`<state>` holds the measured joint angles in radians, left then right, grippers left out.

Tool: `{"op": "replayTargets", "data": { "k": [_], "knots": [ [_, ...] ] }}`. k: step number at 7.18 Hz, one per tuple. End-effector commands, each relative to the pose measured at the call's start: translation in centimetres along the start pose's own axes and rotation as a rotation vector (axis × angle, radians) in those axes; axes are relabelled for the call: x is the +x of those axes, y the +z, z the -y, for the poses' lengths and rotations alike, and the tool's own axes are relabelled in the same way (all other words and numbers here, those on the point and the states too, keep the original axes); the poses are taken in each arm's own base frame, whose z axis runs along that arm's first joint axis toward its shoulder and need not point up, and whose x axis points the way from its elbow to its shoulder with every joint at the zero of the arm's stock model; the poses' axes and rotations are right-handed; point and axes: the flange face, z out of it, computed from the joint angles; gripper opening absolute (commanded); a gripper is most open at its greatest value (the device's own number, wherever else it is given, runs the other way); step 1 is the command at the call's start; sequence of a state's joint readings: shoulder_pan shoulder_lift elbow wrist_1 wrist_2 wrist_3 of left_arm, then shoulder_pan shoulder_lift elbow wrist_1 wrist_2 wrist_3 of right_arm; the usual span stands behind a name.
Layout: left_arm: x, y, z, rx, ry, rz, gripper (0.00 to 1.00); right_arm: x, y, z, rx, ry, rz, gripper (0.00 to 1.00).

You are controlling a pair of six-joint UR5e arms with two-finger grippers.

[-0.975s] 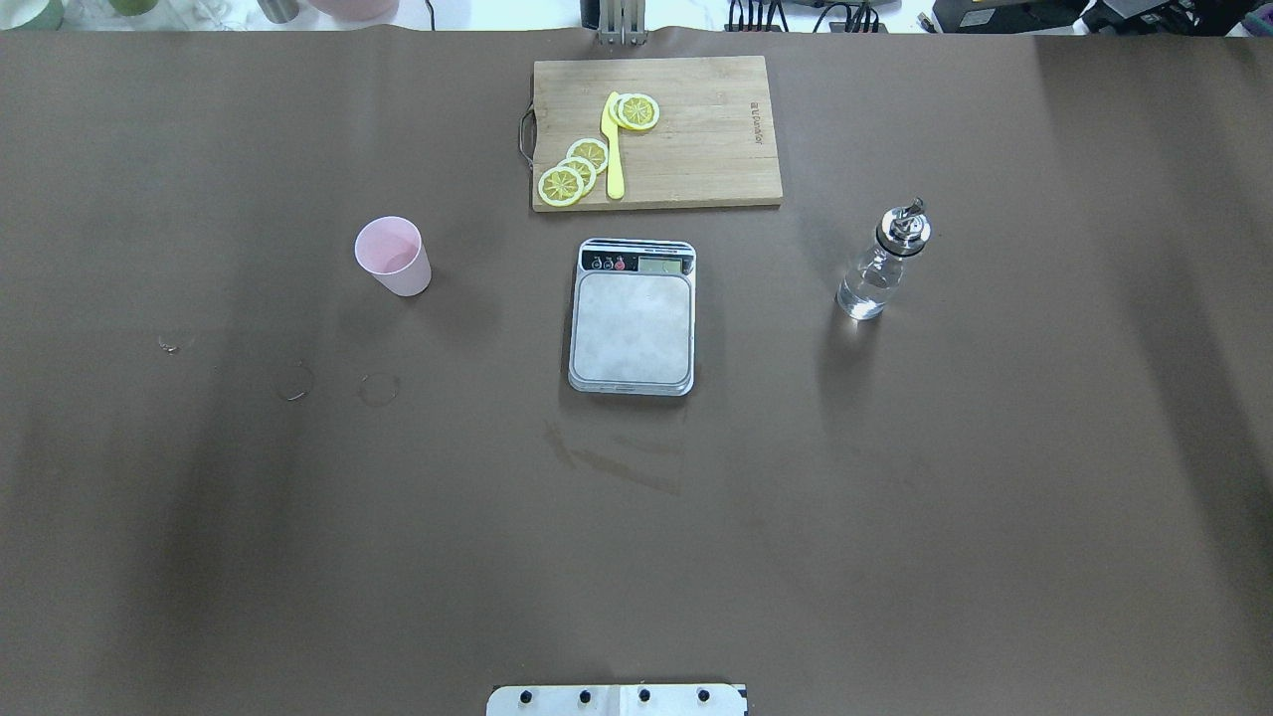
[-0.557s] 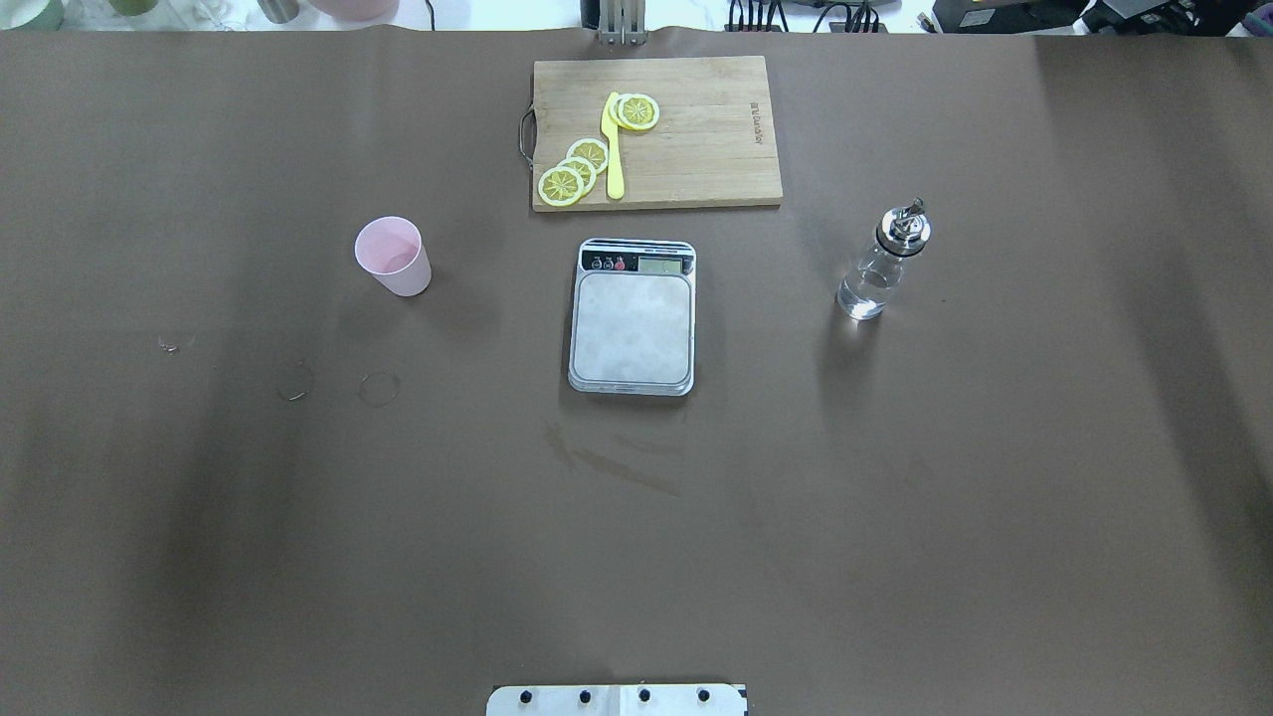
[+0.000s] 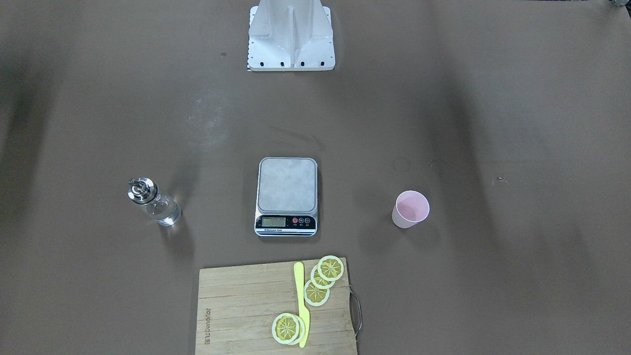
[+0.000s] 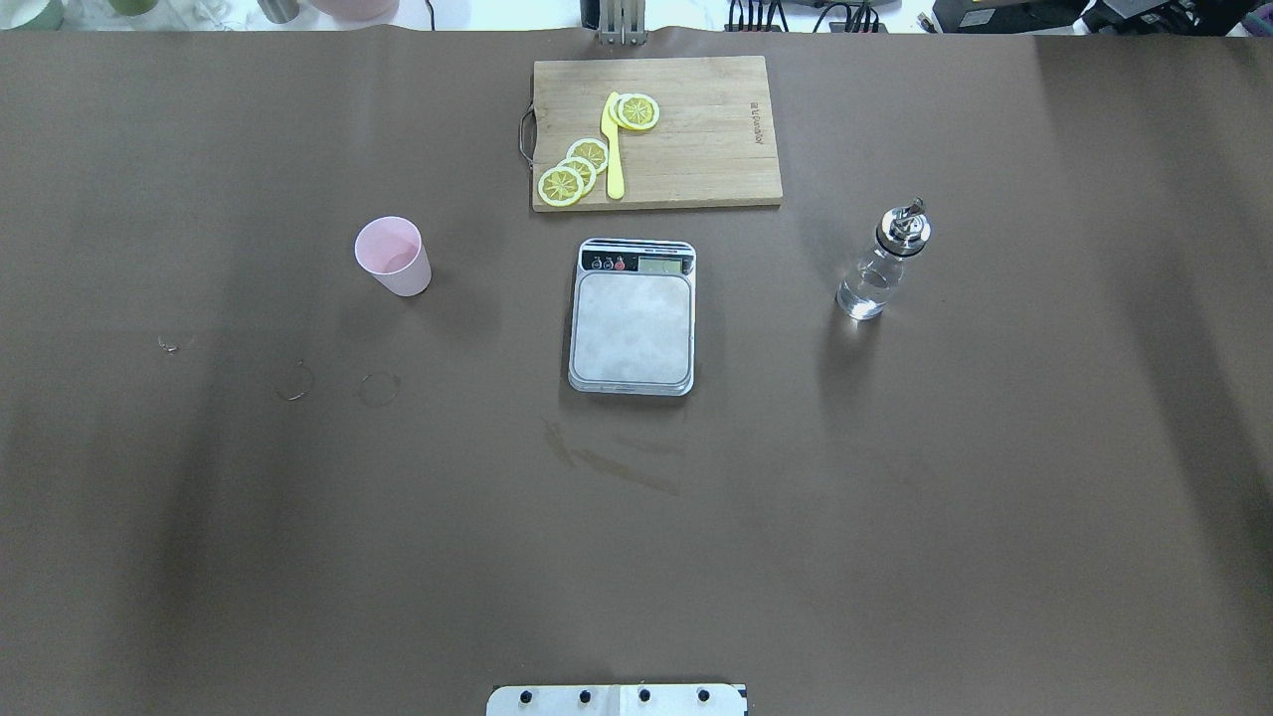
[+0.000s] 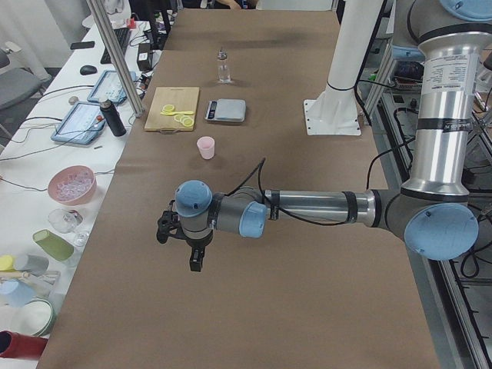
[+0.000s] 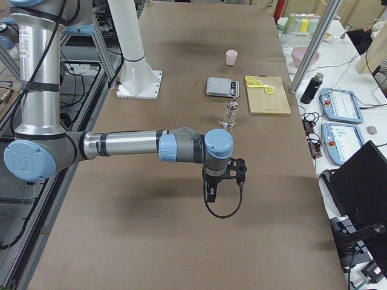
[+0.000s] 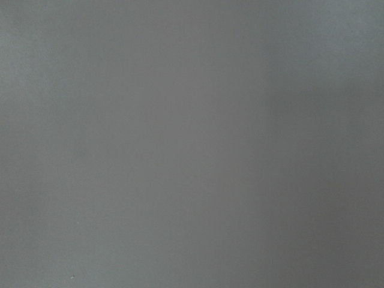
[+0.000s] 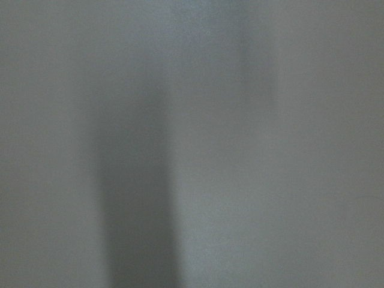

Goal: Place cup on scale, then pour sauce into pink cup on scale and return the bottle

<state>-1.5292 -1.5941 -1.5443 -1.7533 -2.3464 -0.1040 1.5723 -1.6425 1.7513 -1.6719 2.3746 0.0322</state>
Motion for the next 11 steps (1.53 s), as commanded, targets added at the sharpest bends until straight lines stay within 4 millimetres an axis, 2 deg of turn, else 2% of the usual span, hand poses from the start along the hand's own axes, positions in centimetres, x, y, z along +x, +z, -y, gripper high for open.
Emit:
{"op": "replayTargets", "data": {
  "k": [1, 2, 6, 11],
  "knots": [
    [-0.7, -0.1, 0.2, 0.016, 0.011, 0.088, 0.98, -0.1, -0.1, 0.0, 0.001, -0.001, 0.0, 1.0],
    [-1.2, 0.5, 0.6, 0.005, -0.007, 0.082, 0.98, -0.2, -0.2, -0.1, 0.003, -0.003, 0.0, 1.0],
    [-0.3, 0.0, 0.4, 0.028, 0.025, 0.042, 0.98, 0.0, -0.1, -0.3, 0.001, -0.001, -0.008, 1.0],
    [1.2, -1.5, 0.7, 0.055, 0.047, 0.032, 0.98, -0.8, -0.1, -0.2, 0.006, -0.011, 0.044, 1.0]
  ]
}}
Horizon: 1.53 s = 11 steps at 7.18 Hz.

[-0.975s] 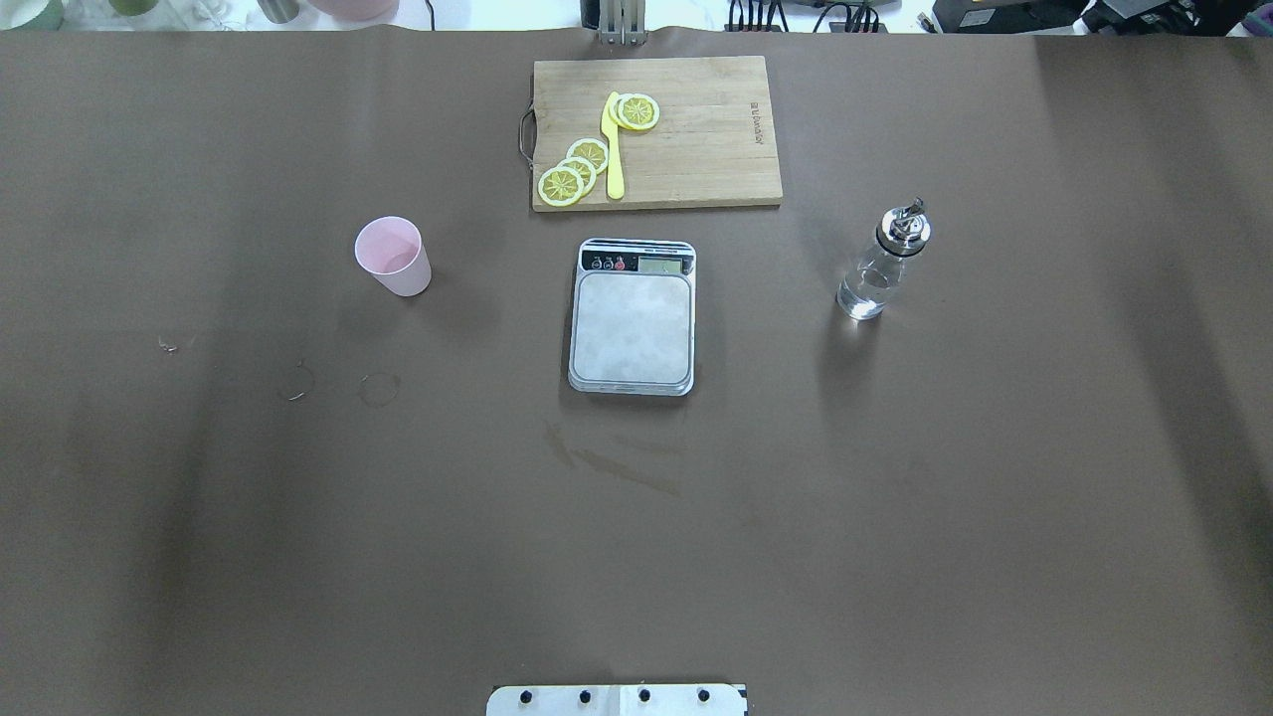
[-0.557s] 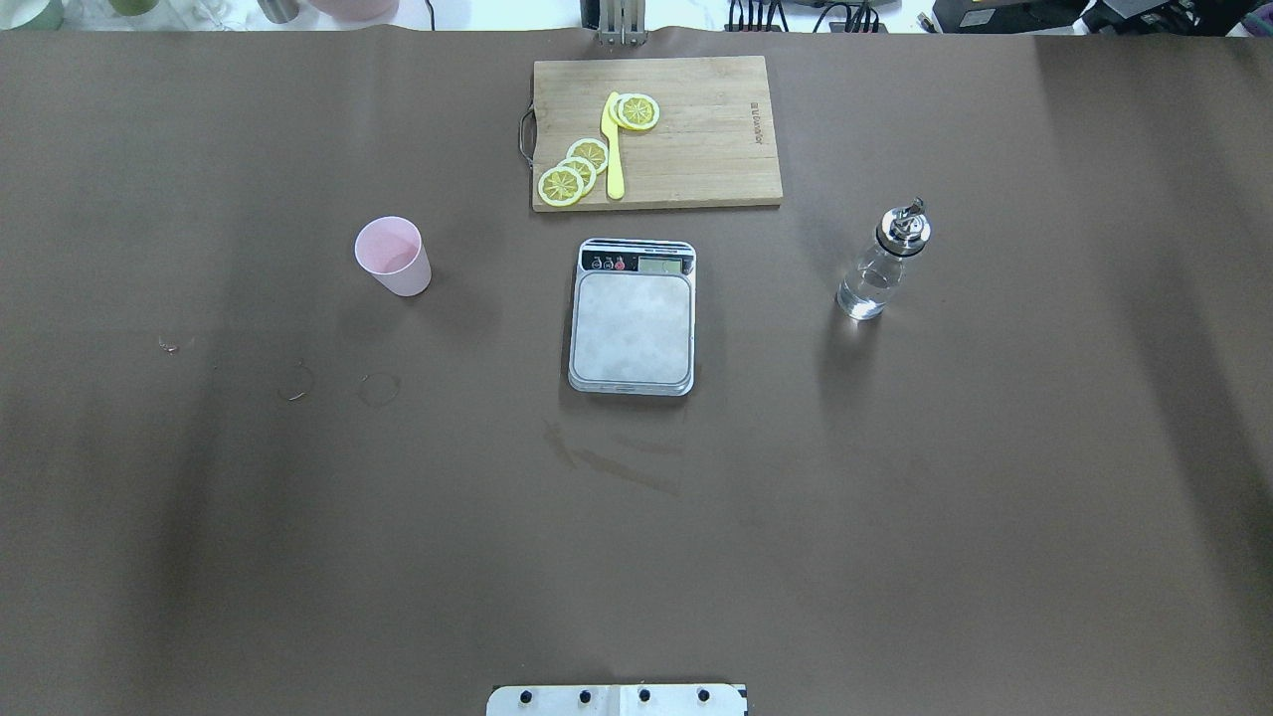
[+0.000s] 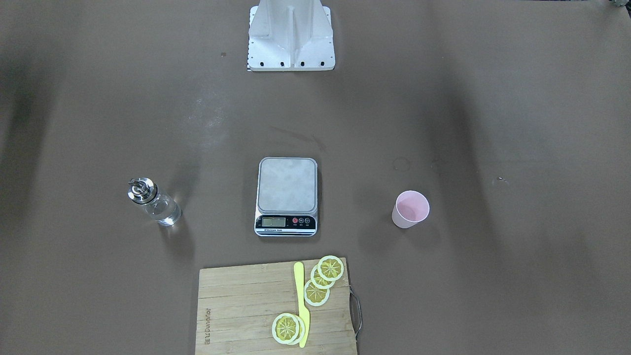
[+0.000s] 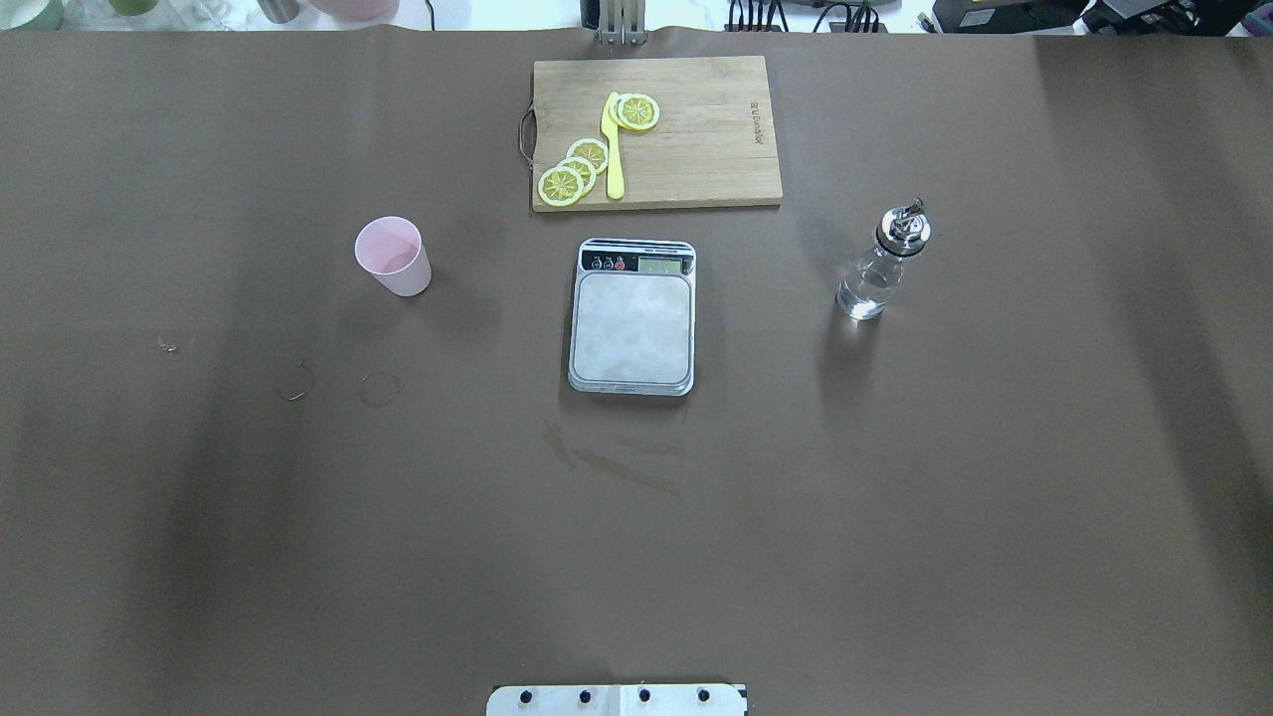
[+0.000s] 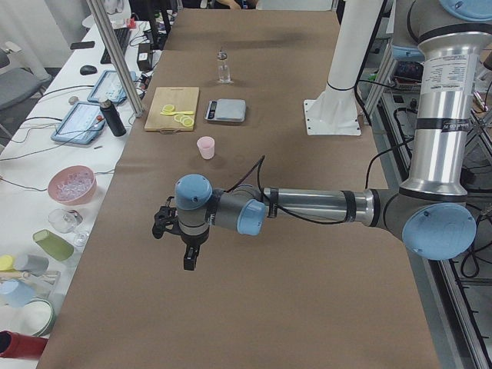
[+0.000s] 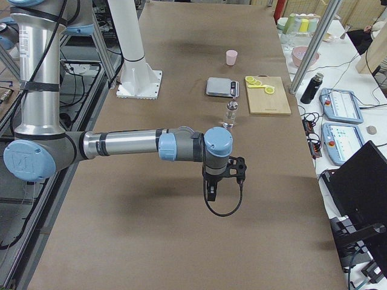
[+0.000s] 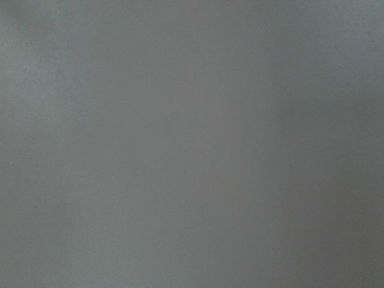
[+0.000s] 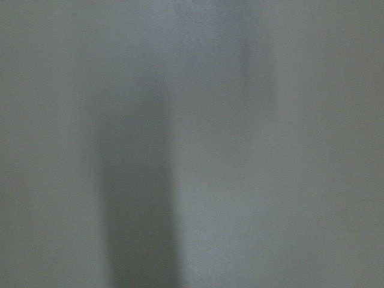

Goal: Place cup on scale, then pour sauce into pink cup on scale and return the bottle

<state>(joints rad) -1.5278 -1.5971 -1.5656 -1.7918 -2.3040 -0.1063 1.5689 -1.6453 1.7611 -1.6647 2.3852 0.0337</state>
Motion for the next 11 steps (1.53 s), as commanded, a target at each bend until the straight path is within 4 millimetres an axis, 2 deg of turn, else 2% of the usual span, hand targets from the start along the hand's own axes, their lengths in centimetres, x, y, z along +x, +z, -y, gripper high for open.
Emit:
{"op": "replayTargets", "data": {
  "k": [1, 3, 5, 7, 9, 10, 11],
  "knots": [
    [0.9, -0.9, -0.1, 0.012, 0.009, -0.022, 0.98, -1.0, -0.5, 0.1, 0.011, -0.027, 0.046, 1.0],
    [1.2, -1.2, -0.6, 0.018, 0.013, -0.024, 0.98, -1.9, -1.1, 0.3, 0.022, -0.044, 0.077, 1.0],
    [1.2, -1.2, -0.7, 0.017, 0.011, -0.024, 0.98, -1.6, -1.0, 0.1, 0.018, -0.023, 0.065, 1.0],
    [2.8, -2.6, 0.0, 0.039, -0.024, -0.028, 0.98, -1.8, -1.2, 0.5, 0.025, -0.013, 0.032, 1.0],
    [5.5, -3.0, 0.7, 0.046, -0.058, -0.043, 0.98, -2.3, -1.7, 1.1, 0.037, -0.029, 0.033, 1.0],
    [8.9, -2.7, 2.0, 0.044, -0.066, -0.058, 0.98, -2.6, -2.1, 0.6, 0.053, -0.051, 0.032, 1.0],
    [14.6, -1.9, 2.7, 0.026, -0.098, -0.085, 0.98, -2.2, -1.8, -0.1, 0.062, -0.059, 0.024, 1.0]
  ]
}}
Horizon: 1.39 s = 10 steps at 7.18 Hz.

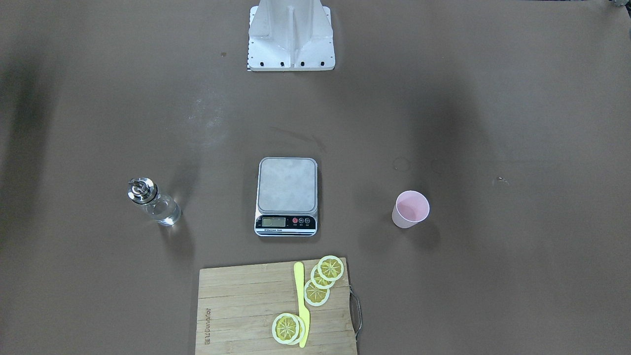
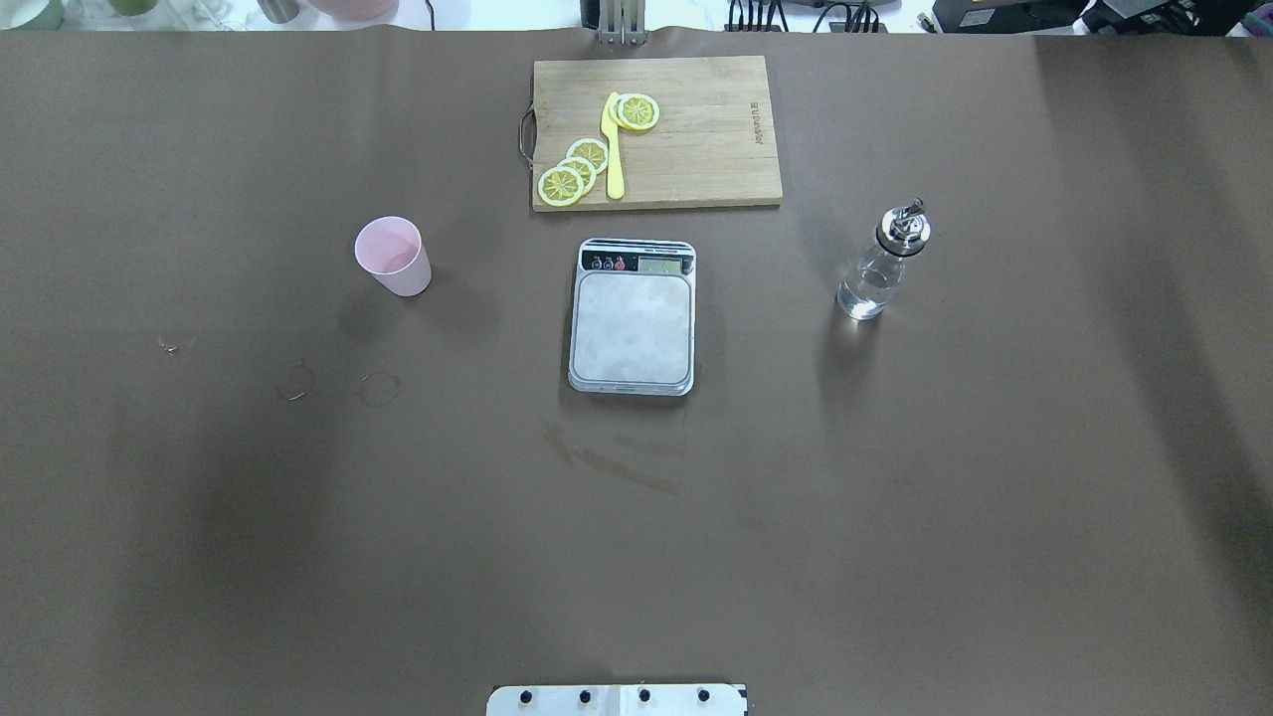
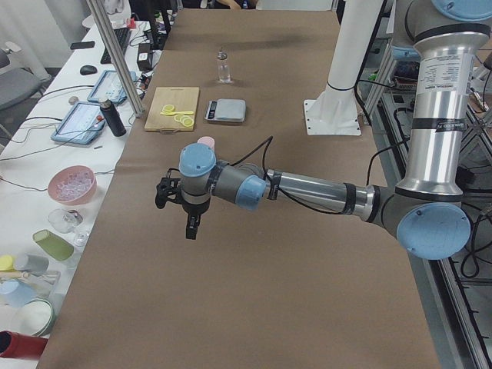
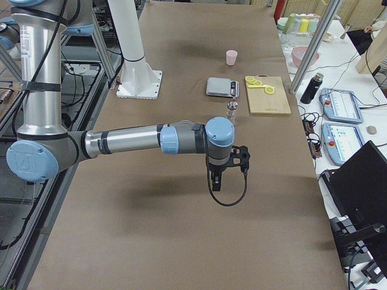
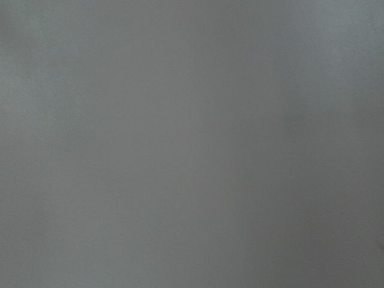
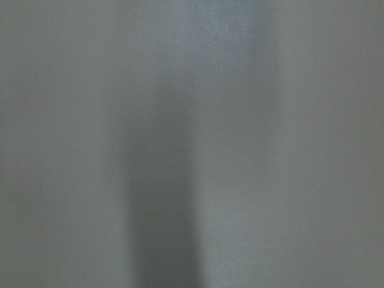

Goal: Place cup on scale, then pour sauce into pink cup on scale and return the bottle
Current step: 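Reach the left gripper to the pink cup and grasp it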

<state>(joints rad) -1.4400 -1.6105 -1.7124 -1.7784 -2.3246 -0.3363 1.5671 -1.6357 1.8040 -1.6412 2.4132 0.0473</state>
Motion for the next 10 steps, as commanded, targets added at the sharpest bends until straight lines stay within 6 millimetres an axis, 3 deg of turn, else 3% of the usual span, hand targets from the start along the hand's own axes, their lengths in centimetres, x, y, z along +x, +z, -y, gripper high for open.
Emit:
{"op": "replayTargets", "data": {
  "k": [1, 3, 4, 5, 6, 8, 10],
  "knots": [
    [12.2, 2.1, 0.9, -0.029, -0.069, -0.057, 0.98, 0.2, 0.2, -0.8, 0.018, -0.013, 0.004, 1.0],
    [28.3, 6.0, 2.2, -0.032, -0.125, -0.08, 0.98, -0.8, -0.5, -0.1, 0.04, -0.05, 0.008, 1.0],
    [34.1, 9.2, 1.6, -0.045, -0.136, -0.065, 0.98, -1.3, -0.7, 0.1, 0.068, -0.071, 0.012, 1.0],
    [37.7, 10.7, 2.4, -0.038, -0.153, -0.056, 0.98, -1.5, -0.6, 0.1, 0.077, -0.066, 0.028, 1.0],
    [40.3, 12.8, 2.3, -0.046, -0.151, -0.045, 0.98, -2.6, -0.8, 0.5, 0.088, -0.09, 0.039, 1.0],
    [40.5, 14.2, 3.2, -0.04, -0.144, -0.042, 0.97, -3.9, -0.6, 1.0, 0.114, -0.049, 0.052, 1.0],
    [40.2, 15.4, 3.6, -0.042, -0.148, -0.036, 0.94, -4.0, -0.6, 1.0, 0.118, -0.054, 0.053, 1.0]
  ]
}}
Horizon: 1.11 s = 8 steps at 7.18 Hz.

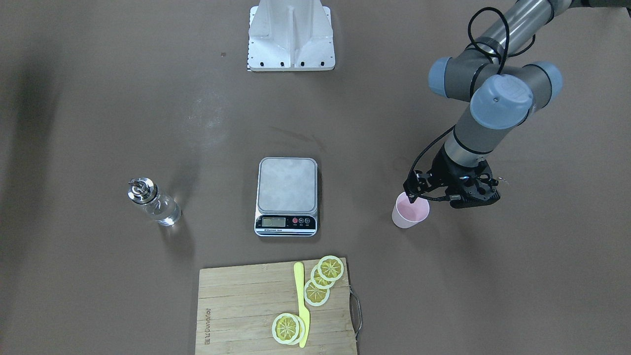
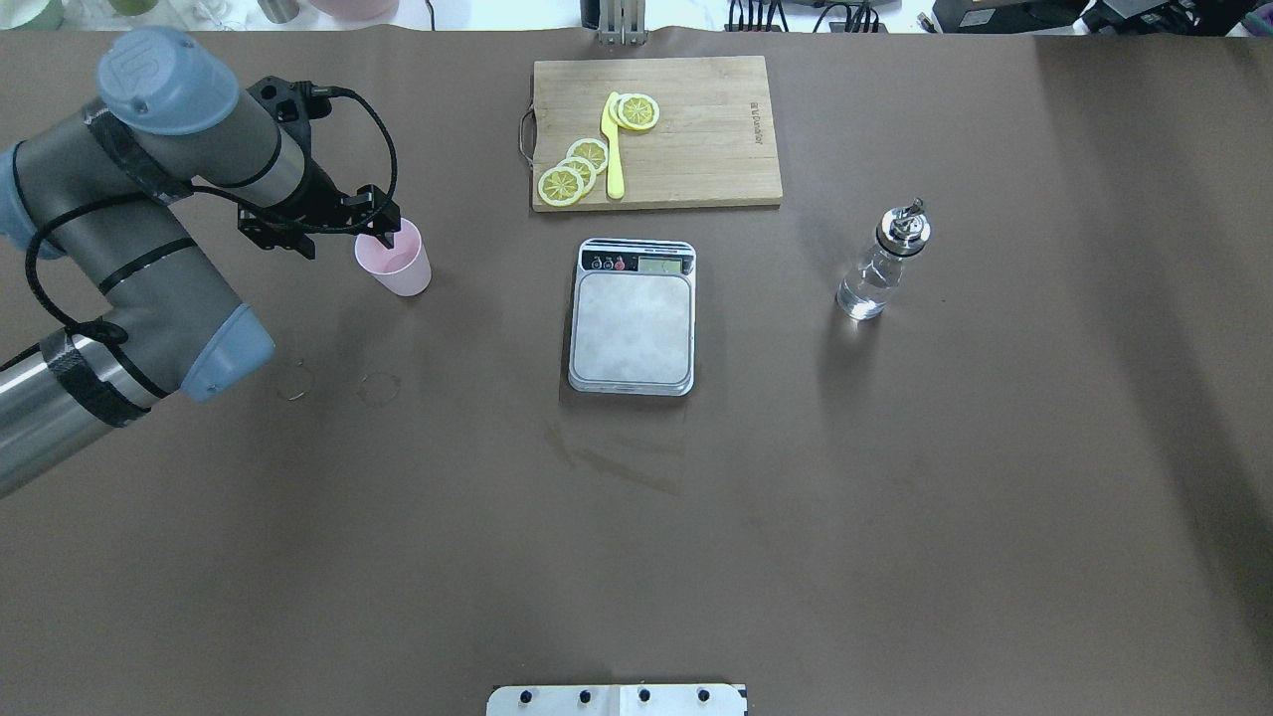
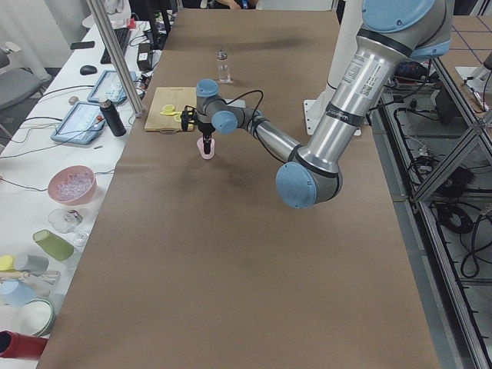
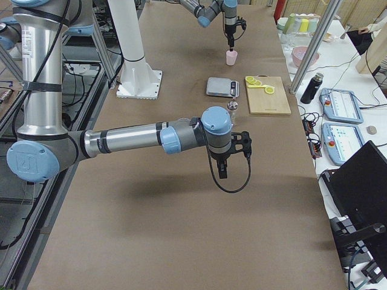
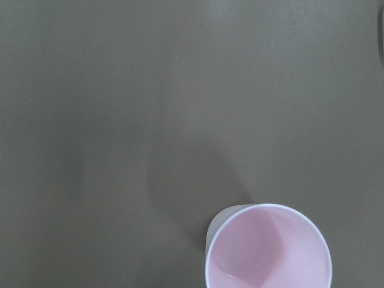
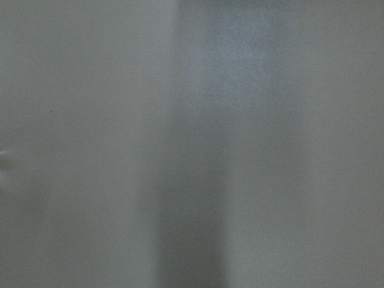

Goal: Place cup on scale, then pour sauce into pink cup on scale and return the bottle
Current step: 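Reach the left gripper to the pink cup and grasp it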

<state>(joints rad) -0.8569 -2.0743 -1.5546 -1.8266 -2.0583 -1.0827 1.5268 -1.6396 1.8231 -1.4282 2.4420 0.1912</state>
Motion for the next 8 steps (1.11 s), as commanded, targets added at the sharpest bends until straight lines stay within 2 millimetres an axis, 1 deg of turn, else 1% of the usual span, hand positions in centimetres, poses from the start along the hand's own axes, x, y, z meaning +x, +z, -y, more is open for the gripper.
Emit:
{"op": "replayTargets", "data": {
  "k": [1, 2, 3, 4, 5, 6, 7, 8],
  "knots": [
    [-0.5, 1.5, 0.6, 0.004, -0.002, -0.006, 0.87, -0.2, 0.0, 0.1, 0.004, -0.001, 0.003, 1.0],
    [-0.7, 1.9, 0.7, 0.006, -0.004, 0.0, 0.77, -0.2, 0.0, 0.1, 0.005, -0.002, 0.003, 1.0],
    [-0.5, 2.0, 0.8, 0.004, -0.005, 0.001, 0.66, -0.3, -0.1, 0.0, 0.006, -0.006, 0.004, 1.0],
    [-0.3, 2.0, 0.8, 0.003, -0.018, -0.002, 0.47, -0.6, -0.4, -0.1, 0.011, -0.012, 0.006, 1.0],
    [0.9, 1.8, 0.6, 0.002, -0.032, -0.012, 0.1, -0.8, -0.5, -0.3, 0.013, -0.015, 0.011, 1.0],
    [1.3, 1.9, 0.2, -0.003, -0.038, -0.015, 0.0, -1.2, -0.8, -0.3, 0.016, -0.02, 0.016, 1.0],
    [2.0, 1.2, 0.1, -0.006, -0.033, -0.026, 0.0, -1.5, -1.0, -0.1, 0.021, -0.024, 0.018, 1.0],
    [1.7, -0.8, 1.4, -0.018, -0.058, -0.033, 0.0, -1.9, -1.3, 0.2, 0.027, -0.03, 0.02, 1.0]
  ]
}}
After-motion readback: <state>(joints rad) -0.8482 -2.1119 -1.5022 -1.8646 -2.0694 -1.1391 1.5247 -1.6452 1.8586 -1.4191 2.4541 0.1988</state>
